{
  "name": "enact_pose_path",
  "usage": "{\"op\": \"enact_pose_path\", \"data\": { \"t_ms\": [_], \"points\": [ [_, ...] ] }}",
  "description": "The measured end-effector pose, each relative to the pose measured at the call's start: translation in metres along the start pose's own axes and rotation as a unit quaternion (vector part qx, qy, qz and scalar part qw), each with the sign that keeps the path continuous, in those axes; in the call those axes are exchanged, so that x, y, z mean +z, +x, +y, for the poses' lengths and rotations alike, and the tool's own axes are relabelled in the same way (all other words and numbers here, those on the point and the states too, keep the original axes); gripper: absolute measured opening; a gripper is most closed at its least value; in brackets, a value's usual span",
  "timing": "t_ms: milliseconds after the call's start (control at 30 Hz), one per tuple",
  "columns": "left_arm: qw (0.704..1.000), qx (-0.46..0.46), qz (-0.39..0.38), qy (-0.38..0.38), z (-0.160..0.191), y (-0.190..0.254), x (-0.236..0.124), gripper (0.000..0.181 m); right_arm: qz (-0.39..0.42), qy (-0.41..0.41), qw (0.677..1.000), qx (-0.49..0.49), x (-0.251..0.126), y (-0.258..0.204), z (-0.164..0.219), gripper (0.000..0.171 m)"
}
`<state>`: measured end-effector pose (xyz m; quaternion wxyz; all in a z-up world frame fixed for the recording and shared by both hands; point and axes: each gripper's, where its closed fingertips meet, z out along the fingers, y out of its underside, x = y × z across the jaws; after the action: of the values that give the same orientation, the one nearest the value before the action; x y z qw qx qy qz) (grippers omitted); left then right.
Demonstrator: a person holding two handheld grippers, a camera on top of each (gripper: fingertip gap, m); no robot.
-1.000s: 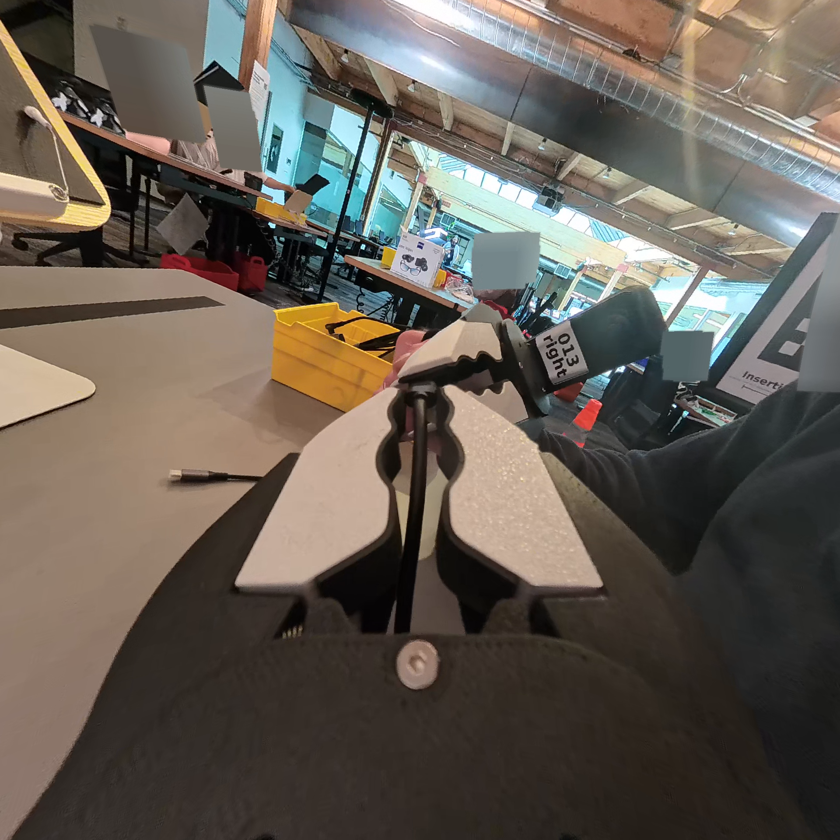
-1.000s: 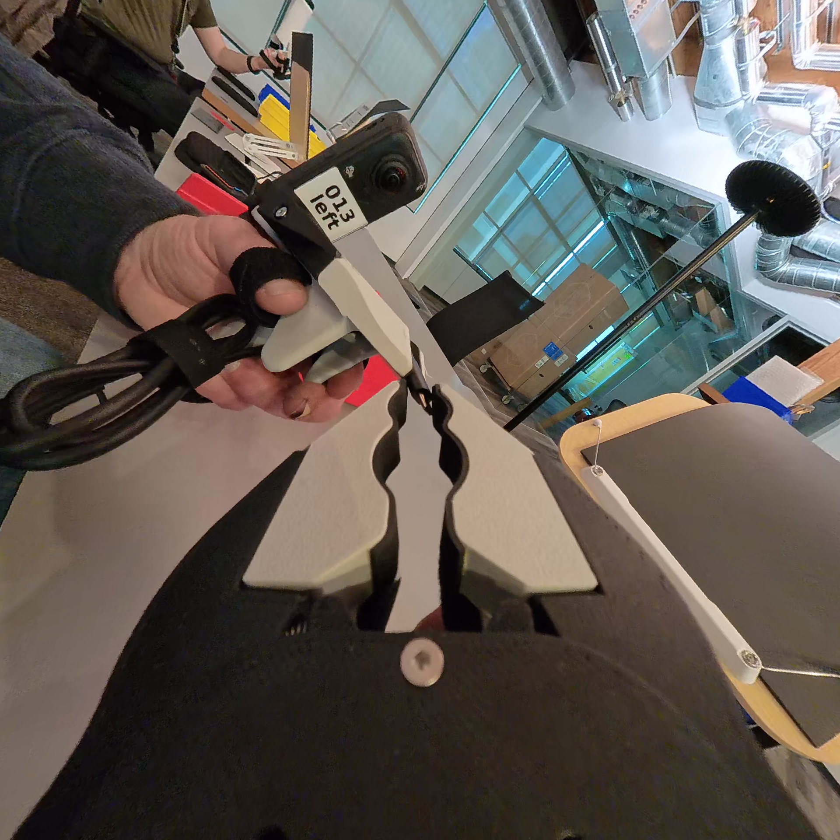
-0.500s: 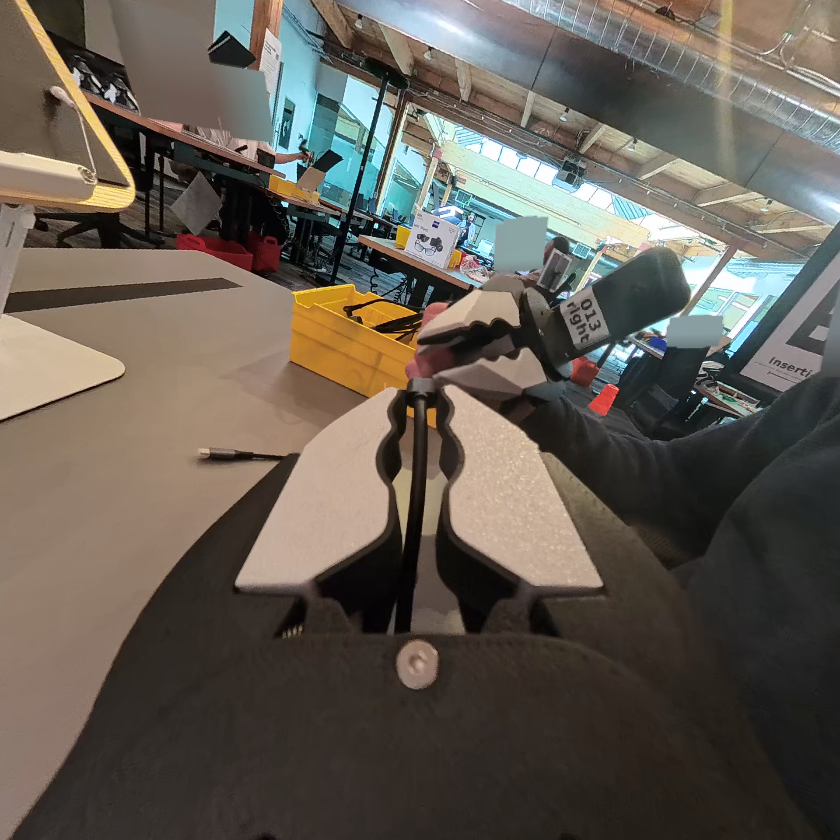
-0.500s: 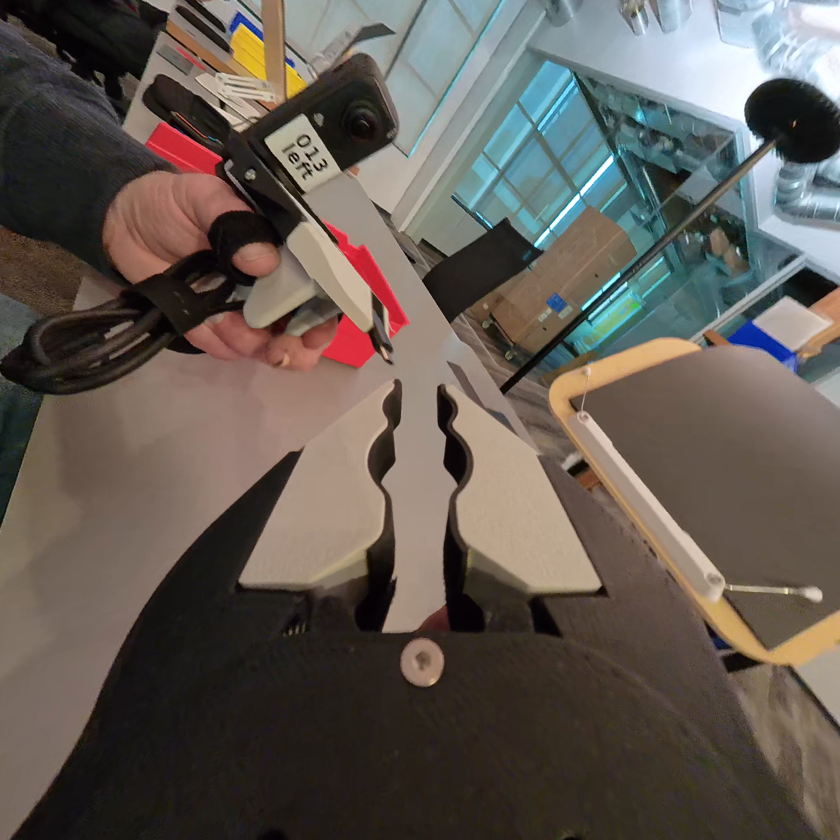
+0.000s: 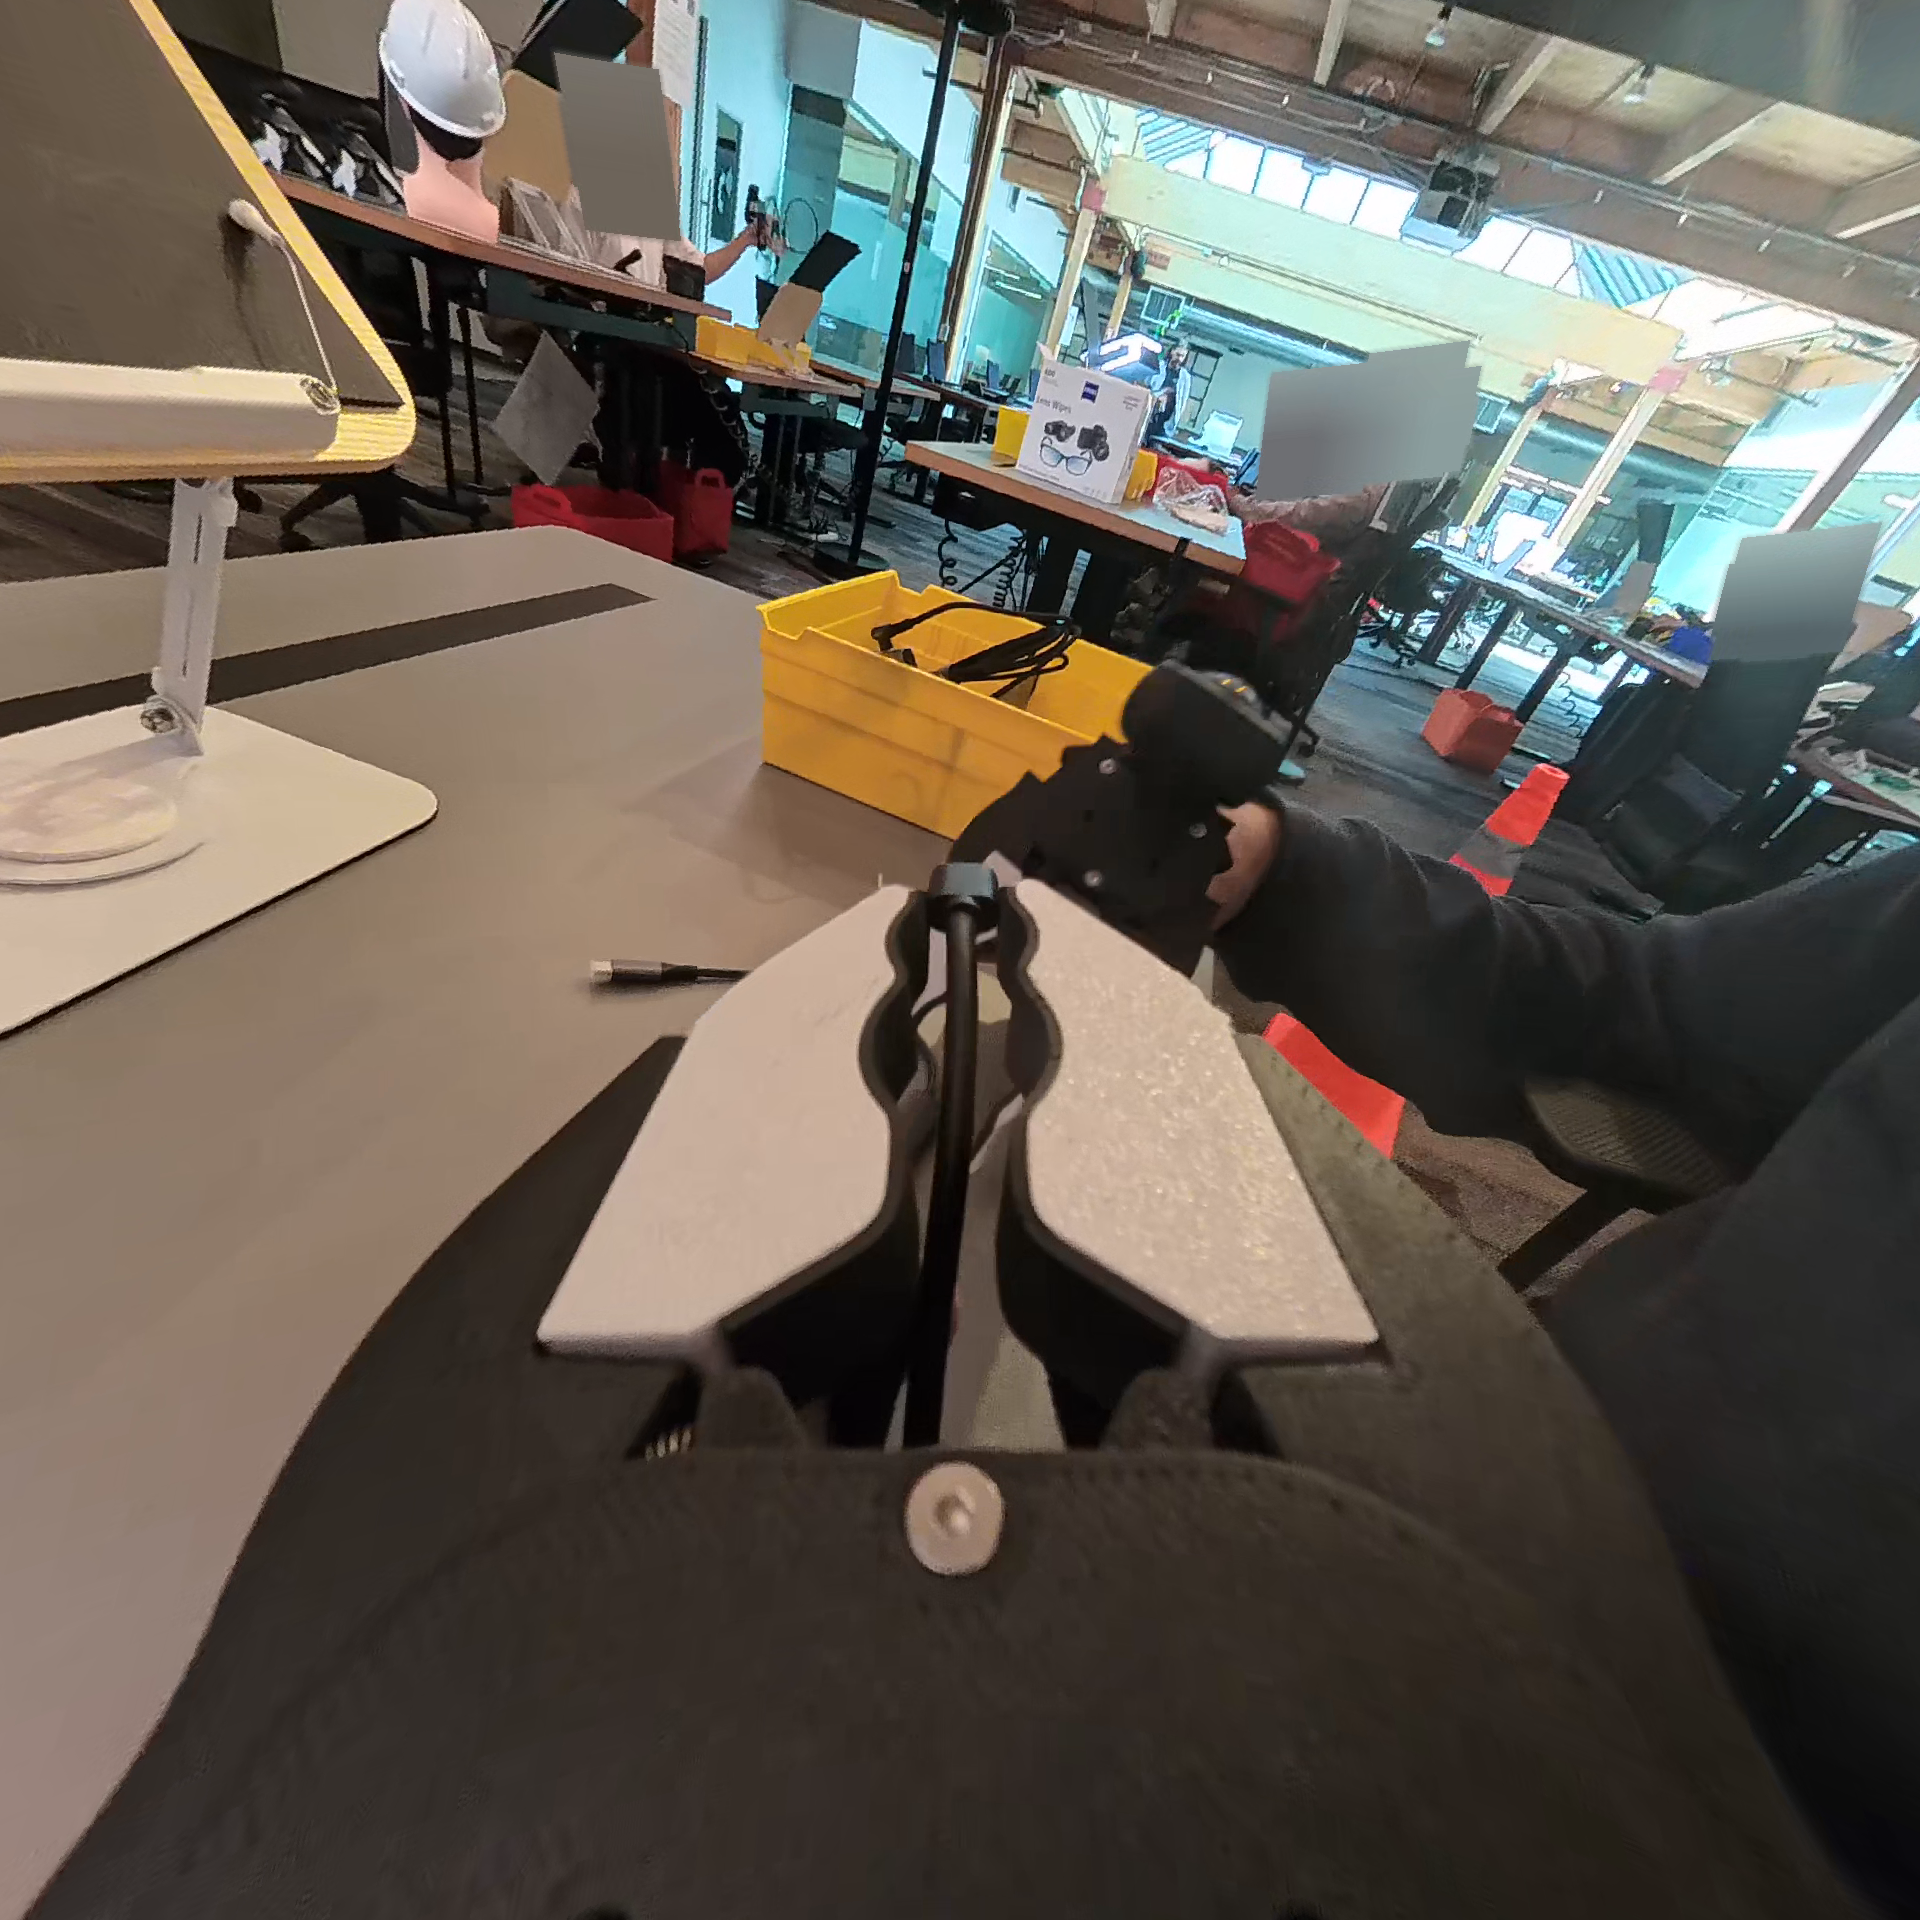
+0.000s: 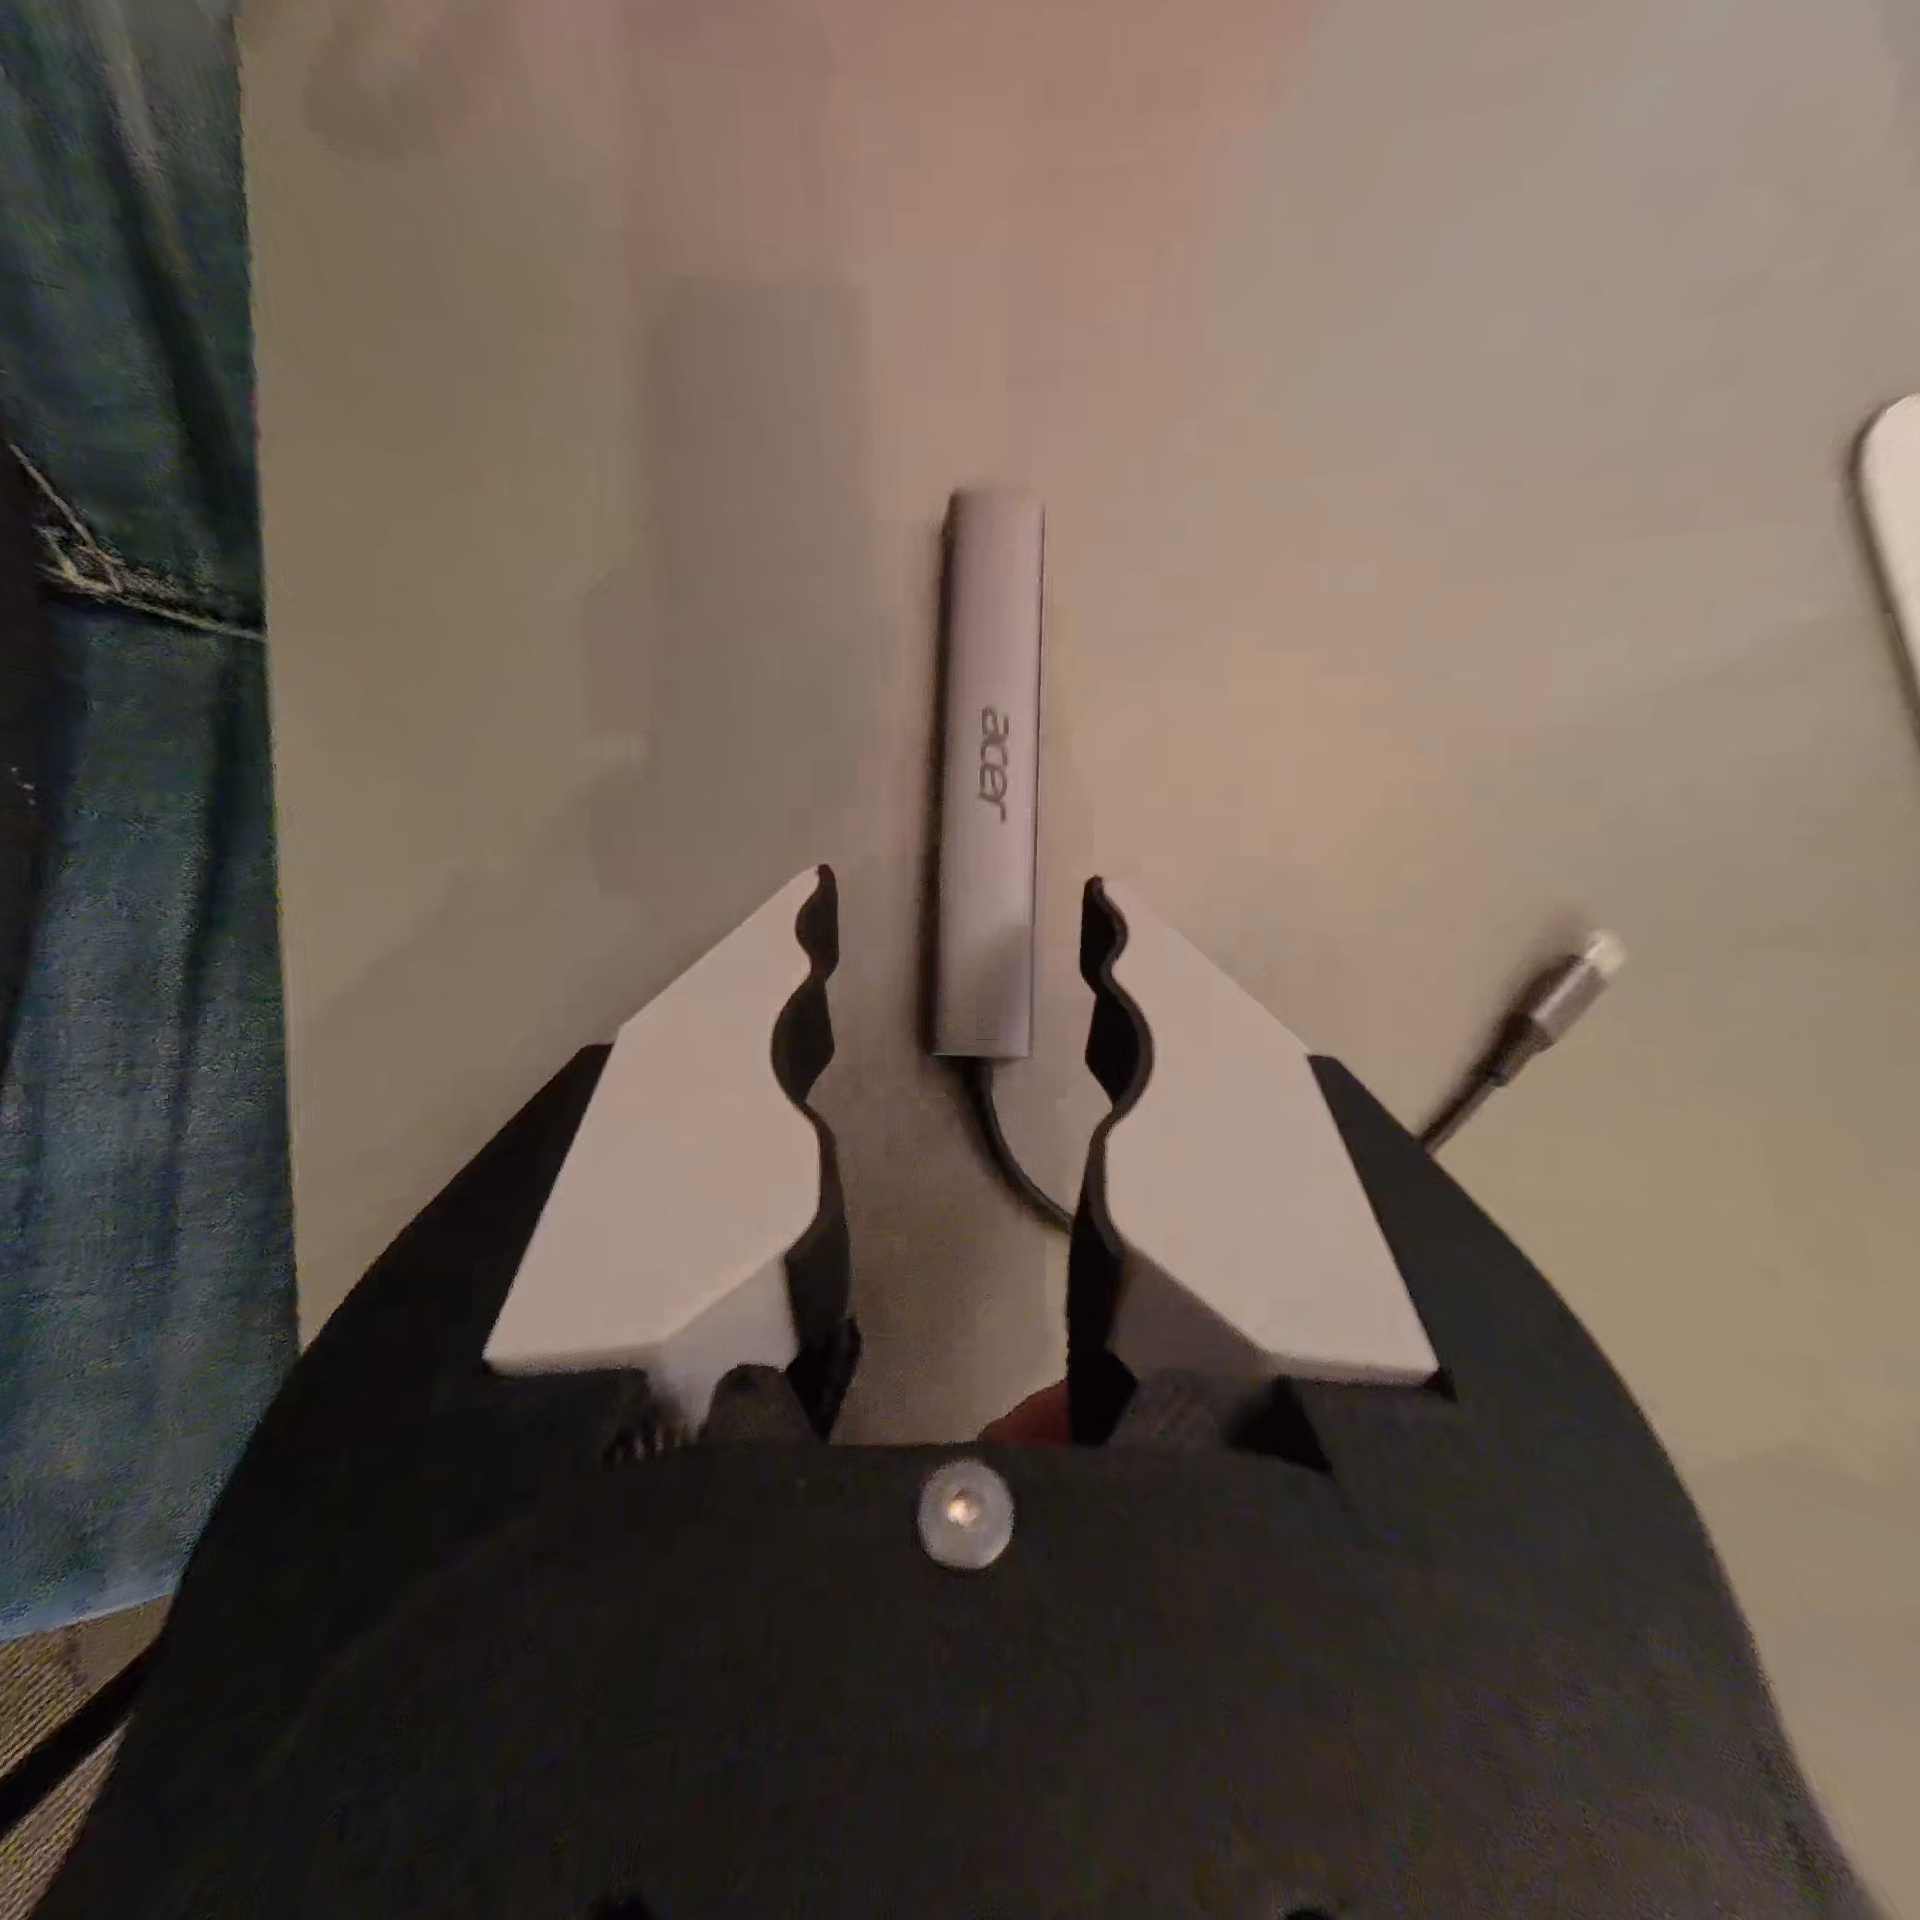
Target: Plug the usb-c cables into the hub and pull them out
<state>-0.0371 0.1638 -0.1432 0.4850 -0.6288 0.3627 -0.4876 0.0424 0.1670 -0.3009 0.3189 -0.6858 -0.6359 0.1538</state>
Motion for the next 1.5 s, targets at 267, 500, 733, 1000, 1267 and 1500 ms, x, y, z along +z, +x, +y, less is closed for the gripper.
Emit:
{"op": "enact_pose_path", "data": {
  "t_ms": [267,500,733,1000,1267,1500],
  "points": [
    [1.0,0.008,-0.007,-0.01,0.004,-0.002,0.0,0.012,0.012,-0.03,0.998,0.048,0.014,0.019,0.017,0.018],
    [0.999,0.015,-0.024,-0.022,0.009,-0.008,0.0,0.012,0.084,-0.006,0.968,0.235,0.014,0.039,0.019,0.018],
    [0.999,0.016,-0.026,-0.025,0.01,-0.009,0.0,0.012,0.085,-0.008,0.983,0.161,-0.004,0.036,0.008,0.048],
    [0.999,0.023,-0.03,-0.033,0.012,-0.009,0.0,0.012,0.034,-0.068,0.987,0.144,0.018,0.015,0.015,0.027],
    [0.999,0.023,-0.031,-0.037,0.015,-0.01,0.0,0.012,0.075,-0.022,0.985,0.152,0.016,0.022,0.01,0.019],
    [0.994,0.07,-0.059,-0.064,0.025,-0.017,0.001,0.012,0.011,0.087,0.962,0.257,-0.012,0.03,-0.009,0.019]
  ]
}}
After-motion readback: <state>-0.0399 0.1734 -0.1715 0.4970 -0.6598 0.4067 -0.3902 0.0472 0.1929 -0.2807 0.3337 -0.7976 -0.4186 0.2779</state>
